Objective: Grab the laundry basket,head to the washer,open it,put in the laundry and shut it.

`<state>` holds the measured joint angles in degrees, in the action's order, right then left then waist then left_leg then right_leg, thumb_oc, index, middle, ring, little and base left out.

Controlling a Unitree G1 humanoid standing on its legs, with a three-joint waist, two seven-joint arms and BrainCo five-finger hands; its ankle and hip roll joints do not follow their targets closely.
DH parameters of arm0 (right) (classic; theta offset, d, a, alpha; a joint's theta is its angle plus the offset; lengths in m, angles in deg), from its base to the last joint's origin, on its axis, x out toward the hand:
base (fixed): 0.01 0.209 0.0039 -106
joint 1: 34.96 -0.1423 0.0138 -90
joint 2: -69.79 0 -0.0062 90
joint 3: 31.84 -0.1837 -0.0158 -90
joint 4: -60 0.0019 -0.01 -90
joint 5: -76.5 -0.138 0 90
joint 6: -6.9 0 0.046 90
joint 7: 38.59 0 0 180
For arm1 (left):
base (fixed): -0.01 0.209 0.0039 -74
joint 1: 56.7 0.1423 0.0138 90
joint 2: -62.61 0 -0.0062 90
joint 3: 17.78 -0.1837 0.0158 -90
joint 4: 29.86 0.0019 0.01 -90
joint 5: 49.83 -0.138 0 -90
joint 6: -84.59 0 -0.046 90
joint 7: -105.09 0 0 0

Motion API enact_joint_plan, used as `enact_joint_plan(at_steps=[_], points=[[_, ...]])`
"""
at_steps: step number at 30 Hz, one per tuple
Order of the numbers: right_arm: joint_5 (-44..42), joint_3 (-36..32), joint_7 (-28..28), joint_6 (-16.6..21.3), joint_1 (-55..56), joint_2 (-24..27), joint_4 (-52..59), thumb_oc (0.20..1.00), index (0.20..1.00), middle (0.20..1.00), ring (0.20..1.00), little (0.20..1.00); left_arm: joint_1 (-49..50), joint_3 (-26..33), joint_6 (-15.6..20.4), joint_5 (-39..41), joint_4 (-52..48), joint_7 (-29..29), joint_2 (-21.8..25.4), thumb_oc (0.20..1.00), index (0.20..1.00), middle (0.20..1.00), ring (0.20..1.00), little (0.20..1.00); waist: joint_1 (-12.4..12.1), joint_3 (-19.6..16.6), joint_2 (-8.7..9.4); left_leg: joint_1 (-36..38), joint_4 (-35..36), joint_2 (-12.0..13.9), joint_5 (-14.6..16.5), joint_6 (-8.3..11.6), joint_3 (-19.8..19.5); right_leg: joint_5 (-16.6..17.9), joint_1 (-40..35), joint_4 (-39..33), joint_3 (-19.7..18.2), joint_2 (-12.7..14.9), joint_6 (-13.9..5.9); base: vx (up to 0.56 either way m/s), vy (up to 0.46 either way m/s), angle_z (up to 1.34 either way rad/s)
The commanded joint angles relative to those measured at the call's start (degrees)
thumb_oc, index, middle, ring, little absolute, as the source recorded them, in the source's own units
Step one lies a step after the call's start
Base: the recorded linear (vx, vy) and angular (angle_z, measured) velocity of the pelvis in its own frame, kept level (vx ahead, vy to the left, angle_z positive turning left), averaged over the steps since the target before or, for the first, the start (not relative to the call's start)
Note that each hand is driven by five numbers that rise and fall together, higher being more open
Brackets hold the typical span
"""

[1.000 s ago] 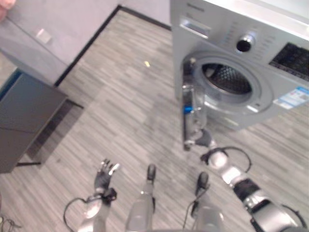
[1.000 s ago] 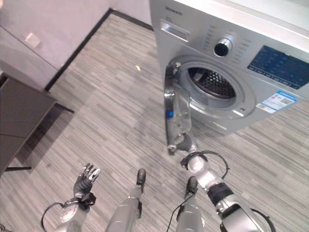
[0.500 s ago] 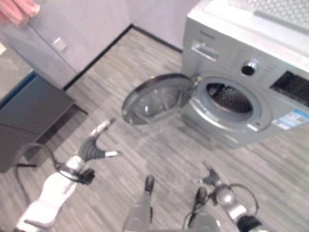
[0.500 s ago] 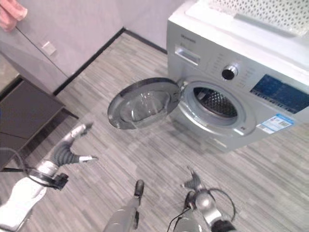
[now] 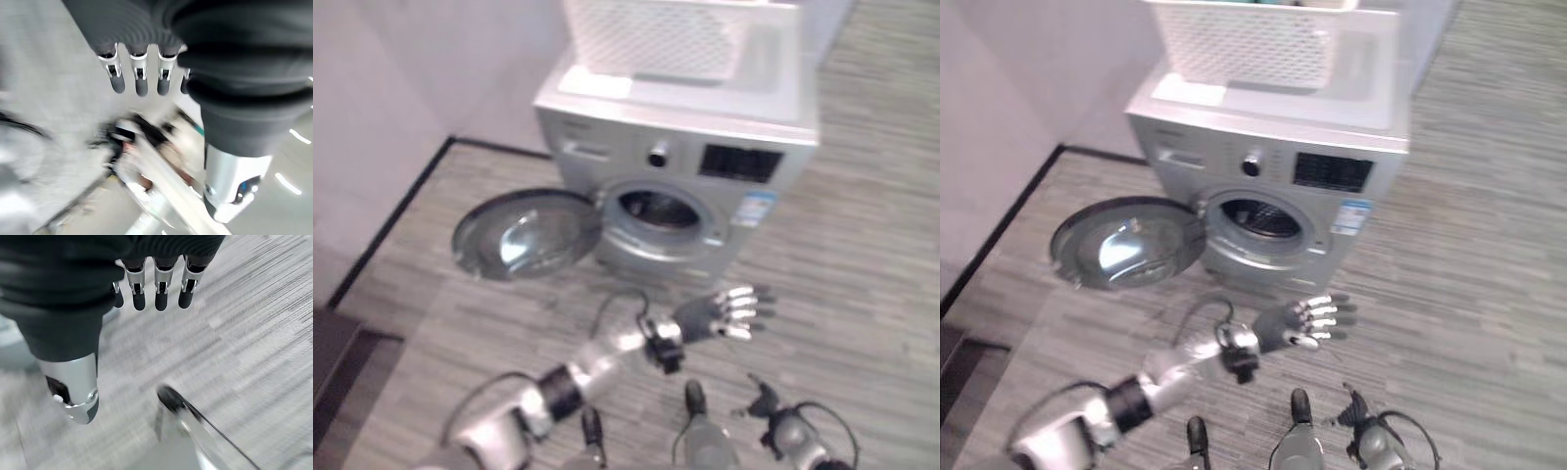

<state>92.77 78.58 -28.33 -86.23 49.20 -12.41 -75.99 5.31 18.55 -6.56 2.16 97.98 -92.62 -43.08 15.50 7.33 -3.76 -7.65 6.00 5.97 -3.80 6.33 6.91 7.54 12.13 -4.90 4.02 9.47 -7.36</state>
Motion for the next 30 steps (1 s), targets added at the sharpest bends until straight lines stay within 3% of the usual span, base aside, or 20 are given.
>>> enact_joint_plan(at_steps=[1,4,5,6,9,12,13,14,18,22,23,24,30], points=[[-0.36,-1.21,1.56,-0.79,0.07,2.11,0.13,1.0,1.0,1.0,1.0,1.0,-4.12,0.62,0.45,-10.55,1.08,-0.95,3.95,1.0,1.0,1.0,1.0,1.0,-0.93,2.0,3.1,8.1,-1.0,1.86,8.79,-0.28,1.31,-2.51,1.49,0.8,-2.28,1.5,-3.75,0.02,0.003,-0.56],[-3.98,-4.05,1.9,-1.42,4.15,1.82,5.1,1.0,1.0,1.0,1.0,1.0,-6.37,7.57,1.55,-23.06,14.15,3.72,2.38,1.0,1.0,1.0,1.0,1.0,0.41,1.39,4.31,8.04,-1.0,2.17,8.99,-0.15,2.83,-2.05,3.42,1.35,-3.55,0.64,-3.54,0.03,-0.02,-0.3],[-3.98,-4.05,1.9,-1.42,4.15,1.82,5.1,1.0,1.0,1.0,1.0,1.0,-6.37,7.58,1.56,-23.06,14.16,3.72,2.38,1.0,1.0,1.0,1.0,1.0,0.42,1.33,4.31,7.97,-1.0,2.15,8.97,-0.15,2.82,-2.04,3.49,1.36,-3.56,0.66,-3.54,0.01,-0.025,-0.14],[-5.78,-6.03,2.17,-0.78,5.49,1.5,4.99,1.0,1.0,1.0,1.0,1.0,-7.9,11.94,1.96,-32.24,20.36,6.25,4.36,1.0,1.0,1.0,1.0,1.0,0.26,1.52,4.47,8.08,-1.0,2.48,8.96,0.01,2.8,-2.1,3.42,1.41,-3.2,0.53,-3.44,0.01,-0.017,-0.08],[-7.24,-8.34,1.91,0.64,6.79,1.54,5.58,1.0,1.0,1.0,1.0,1.0,-9.49,17.81,2.49,-49.52,29.28,10.47,8.98,1.0,1.0,1.0,1.0,1.0,-0.06,1.68,4.93,6.9,-1.0,2.51,8.22,0.24,2.1,-1.67,4.25,1.37,-2.62,0.74,-3.34,-0.04,-0.018,0.04],[-7.87,-9.87,1.21,1.9,8.5,2.63,9.7,1.0,1.0,1.0,1.0,1.0,-10.15,23.46,0.8,-57.81,34.64,17.43,15.21,1.0,1.0,1.0,1.0,1.0,-0.6,2.41,5.58,5.68,-1.0,2.89,7.62,0.49,1.66,-1.32,4.64,1.15,-1.73,0.56,-3.24,-0.06,-0.036,0.04],[-7.87,-9.86,1.19,1.87,8.48,2.61,9.74,1.0,1.0,1.0,1.0,1.0,-10.18,23.48,0.8,-57.82,34.64,17.43,15.25,1.0,1.0,1.0,1.0,1.0,-0.52,2.29,5.67,5.42,-1.0,2.77,7.4,0.49,1.6,-1.17,4.86,1.15,-1.74,0.68,-3.21,-0.09,-0.066,0.04],[-7.98,-10.55,0.23,2.63,10.23,3.5,13.51,1.0,1.0,1.0,1.0,1.0,-9.85,26.68,0.79,-58.74,36.32,19.0,19.09,1.0,1.0,1.0,1.0,1.0,-0.7,2.71,6.46,4.54,-1.0,3.05,6.86,0.68,1.42,-0.82,5.21,0.88,-1.43,0.47,-3.24,-0.07,-0.063,0.05],[-8.56,-11.02,-1.21,3.46,12.37,4.21,17.51,1.0,1.0,1.0,1.0,1.0,-8.96,32.73,0.46,-55.65,38.19,20.95,24.34,1.0,1.0,1.0,1.0,1.0,-1.31,3.25,7.58,4.04,-1.0,3.9,6.56,1.02,1.48,-0.7,5.2,0.48,-0.82,0.08,-3.34,-0.04,-0.059,0.09],[-8.56,-11.01,-1.22,3.44,12.34,4.18,17.53,1.0,1.0,1.0,1.0,1.0,-8.98,32.73,0.46,-55.66,38.19,20.95,24.39,1.0,1.0,1.0,1.0,1.0,-1.22,3.14,7.69,3.8,-1.0,3.77,6.35,1.0,1.43,-0.54,5.39,0.43,-0.82,0.2,-3.32,-0.02,-0.028,0.06],[-9.28,-10.74,-2.73,4.78,13.62,5.19,21.7,1.0,1.0,1.0,1.0,1.0,-8.85,39.33,-0.27,-53.77,41.99,23.29,31.46,1.0,1.0,1.0,1.0,1.0,-1.51,3.74,9.43,3.82,-1.0,4.85,6.23,1.55,2.03,-0.45,5.37,0.15,-0.84,-0.81,-3.39,-0.06,-0.126,0.0],[-9.83,-11.19,-3.08,5.44,14.51,5.72,24.1,1.0,1.0,1.0,1.0,1.0,-8.99,41.33,-0.18,-52.12,42.32,23.96,34.01,1.0,1.0,1.0,1.0,1.0,-1.56,3.79,9.99,3.55,-1.0,5.22,6.07,1.82,2.3,-0.39,5.56,0.06,-0.7,-1.08,-3.42,-0.07,-0.141,-0.16],[-10.08,-12.0,-3.6,6.07,16.74,6.97,26.11,1.0,1.0,1.0,1.0,1.0,-10.15,42.71,0.37,-49.89,41.07,24.78,37.34,1.0,1.0,1.0,1.0,1.0,-1.89,4.13,10.52,2.36,-1.0,5.97,5.41,2.34,1.76,-0.47,5.68,-0.1,0.25,-1.34,-3.42,-0.02,-0.047,-0.02]])
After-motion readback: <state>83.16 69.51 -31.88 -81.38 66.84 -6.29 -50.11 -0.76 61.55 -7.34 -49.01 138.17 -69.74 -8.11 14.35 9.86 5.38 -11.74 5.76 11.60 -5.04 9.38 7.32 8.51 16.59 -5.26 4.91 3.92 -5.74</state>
